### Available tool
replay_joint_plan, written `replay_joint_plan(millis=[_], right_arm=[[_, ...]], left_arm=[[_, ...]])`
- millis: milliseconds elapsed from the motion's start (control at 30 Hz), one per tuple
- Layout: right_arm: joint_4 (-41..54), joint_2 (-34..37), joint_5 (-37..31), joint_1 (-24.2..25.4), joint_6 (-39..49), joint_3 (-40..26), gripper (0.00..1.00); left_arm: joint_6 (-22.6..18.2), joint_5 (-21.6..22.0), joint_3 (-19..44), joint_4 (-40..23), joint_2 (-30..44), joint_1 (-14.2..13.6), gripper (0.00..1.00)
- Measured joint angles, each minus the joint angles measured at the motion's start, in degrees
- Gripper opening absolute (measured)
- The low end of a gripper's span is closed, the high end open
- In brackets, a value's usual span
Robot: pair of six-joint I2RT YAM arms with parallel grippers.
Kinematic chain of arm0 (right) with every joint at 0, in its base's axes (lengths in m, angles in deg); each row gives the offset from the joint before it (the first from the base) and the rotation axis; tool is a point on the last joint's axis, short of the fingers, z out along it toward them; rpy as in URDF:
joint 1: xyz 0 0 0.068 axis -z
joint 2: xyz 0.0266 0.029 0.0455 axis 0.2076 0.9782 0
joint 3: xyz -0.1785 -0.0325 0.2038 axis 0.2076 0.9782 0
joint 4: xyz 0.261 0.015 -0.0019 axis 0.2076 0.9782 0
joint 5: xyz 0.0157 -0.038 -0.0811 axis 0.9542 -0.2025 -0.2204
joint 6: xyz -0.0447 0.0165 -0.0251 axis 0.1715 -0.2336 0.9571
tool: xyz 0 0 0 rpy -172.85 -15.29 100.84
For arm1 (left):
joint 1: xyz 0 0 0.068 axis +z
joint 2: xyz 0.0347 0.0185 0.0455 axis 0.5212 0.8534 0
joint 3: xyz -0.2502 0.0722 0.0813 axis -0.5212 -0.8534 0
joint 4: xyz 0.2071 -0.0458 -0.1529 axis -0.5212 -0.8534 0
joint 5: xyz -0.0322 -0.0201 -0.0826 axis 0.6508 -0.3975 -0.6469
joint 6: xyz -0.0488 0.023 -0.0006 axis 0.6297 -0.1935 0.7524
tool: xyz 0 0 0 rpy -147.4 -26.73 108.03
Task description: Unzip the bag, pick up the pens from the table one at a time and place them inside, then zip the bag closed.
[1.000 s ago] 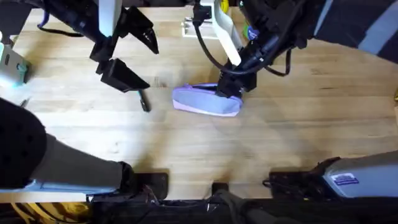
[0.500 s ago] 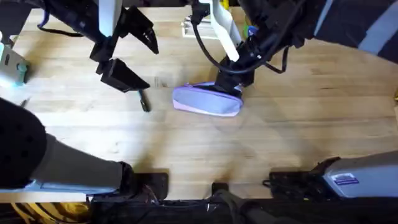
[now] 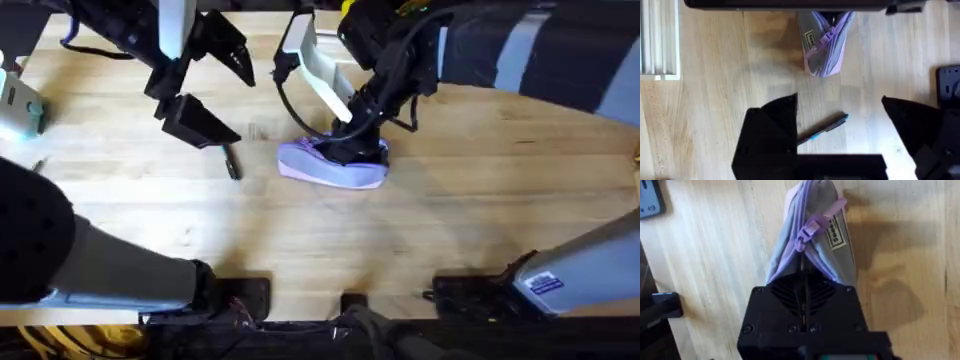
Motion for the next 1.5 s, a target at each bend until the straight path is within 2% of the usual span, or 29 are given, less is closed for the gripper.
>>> replay_joint_plan(millis=[267,300,467,500,533,1100,1233,1300,1367,1500], right_arm=[[-0.4,-0.02,-0.12,-0.21,-0.17,0.0,0.054],[-0.49,-0.01,-0.13,-0.21,-0.3,0.0,0.157],[-0.59,-0.02,-0.12,-0.36,-0.24,0.02,0.876],[-0.59,-0.02,-0.13,-0.36,-0.11,0.02,0.961],[-0.59,-0.02,-0.12,-0.36,-0.18,0.02,0.989],[-0.53,-0.04,-0.14,-0.36,-1.91,-0.11,0.992],[2.6,-1.33,-0.36,-0.08,-3.66,-2.57,0.992],[3.27,-3.49,-0.32,0.55,-4.35,-4.76,0.992],[3.11,-6.0,-0.27,1.8,-5.2,-7.38,0.992],[0.21,-12.1,-0.37,6.48,-8.34,-11.77,0.992]], left_arm=[[0.0,0.0,-0.01,0.0,0.01,0.0,0.993],[0.0,0.0,0.0,0.0,0.0,0.0,0.993],[0.0,0.0,0.0,0.0,0.0,0.0,0.994],[0.0,0.0,0.0,0.0,0.01,0.0,0.994],[0.0,0.0,0.0,0.0,0.0,0.0,0.994],[0.0,0.06,0.0,0.19,0.0,0.02,0.993],[0.41,1.87,0.0,0.64,0.0,0.36,0.993],[2.81,3.26,-0.01,1.5,0.0,0.94,0.993],[7.49,4.56,-0.02,3.4,0.02,1.64,0.993],[22.46,6.32,0.0,8.23,0.0,2.56,0.993]])
